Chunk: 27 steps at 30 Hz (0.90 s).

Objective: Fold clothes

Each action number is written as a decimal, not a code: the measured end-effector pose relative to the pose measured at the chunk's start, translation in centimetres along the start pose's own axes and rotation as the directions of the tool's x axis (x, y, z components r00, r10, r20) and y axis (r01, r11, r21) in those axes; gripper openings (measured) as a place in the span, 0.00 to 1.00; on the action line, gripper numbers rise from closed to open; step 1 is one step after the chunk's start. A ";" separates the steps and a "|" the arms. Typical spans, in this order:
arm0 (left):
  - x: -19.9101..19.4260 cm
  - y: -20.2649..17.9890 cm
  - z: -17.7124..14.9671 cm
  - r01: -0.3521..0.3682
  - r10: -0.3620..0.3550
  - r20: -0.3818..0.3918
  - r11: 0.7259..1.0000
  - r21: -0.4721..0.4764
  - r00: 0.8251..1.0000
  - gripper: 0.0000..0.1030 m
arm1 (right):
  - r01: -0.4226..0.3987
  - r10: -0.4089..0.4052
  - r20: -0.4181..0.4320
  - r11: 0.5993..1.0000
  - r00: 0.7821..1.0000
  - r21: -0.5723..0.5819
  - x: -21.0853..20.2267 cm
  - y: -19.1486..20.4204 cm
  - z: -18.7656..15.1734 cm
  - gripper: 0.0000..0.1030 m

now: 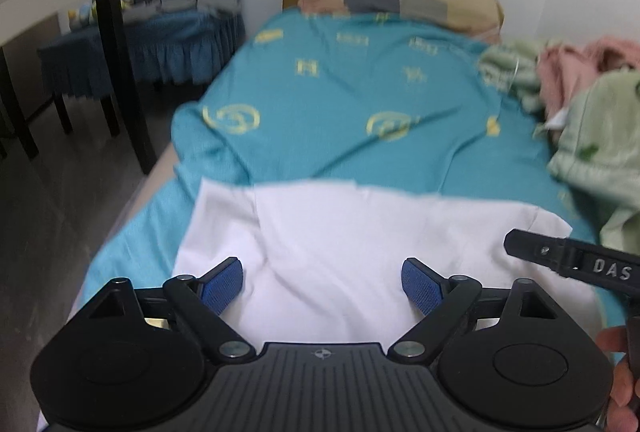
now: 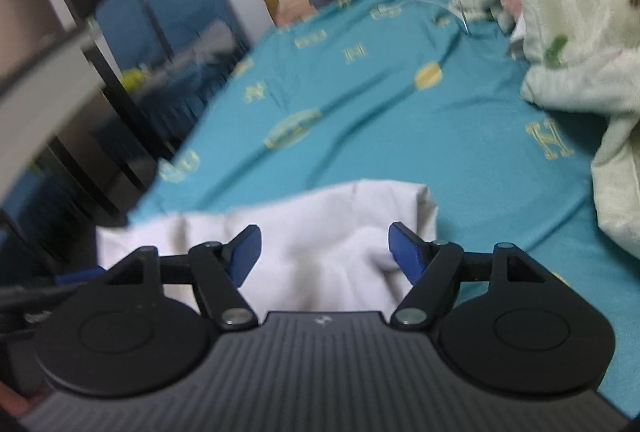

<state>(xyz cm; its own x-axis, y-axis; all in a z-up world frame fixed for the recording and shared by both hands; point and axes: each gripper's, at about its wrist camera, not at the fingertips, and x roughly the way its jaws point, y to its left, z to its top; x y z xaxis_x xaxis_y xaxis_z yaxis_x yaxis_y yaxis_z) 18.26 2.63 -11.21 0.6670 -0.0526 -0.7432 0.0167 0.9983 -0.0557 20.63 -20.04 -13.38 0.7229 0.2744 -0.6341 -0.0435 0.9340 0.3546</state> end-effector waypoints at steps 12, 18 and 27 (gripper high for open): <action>-5.1 0.3 -1.5 0.019 -0.020 0.054 1.000 0.012 0.998 0.85 | 0.025 -0.025 -0.001 0.999 1.000 -0.033 -3.2 1.2 -1.7 0.70; -8.7 -0.4 -3.6 0.003 -0.004 0.055 1.000 0.026 0.998 0.85 | 0.035 -0.035 0.003 0.996 0.999 -0.082 -7.4 2.6 -3.6 0.70; -6.8 -1.2 -5.1 -0.071 0.075 -0.055 0.994 0.079 0.996 0.85 | 0.046 -0.054 -0.087 0.994 0.995 -0.095 -6.1 2.4 -5.3 0.70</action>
<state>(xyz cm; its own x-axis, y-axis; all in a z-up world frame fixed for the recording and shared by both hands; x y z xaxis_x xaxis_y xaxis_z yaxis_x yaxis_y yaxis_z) 9.92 1.62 -9.50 0.6247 0.0212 -0.7806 0.0281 0.9984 0.0496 12.44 -18.27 -12.33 0.6617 0.2423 -0.7096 -0.0753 0.9630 0.2586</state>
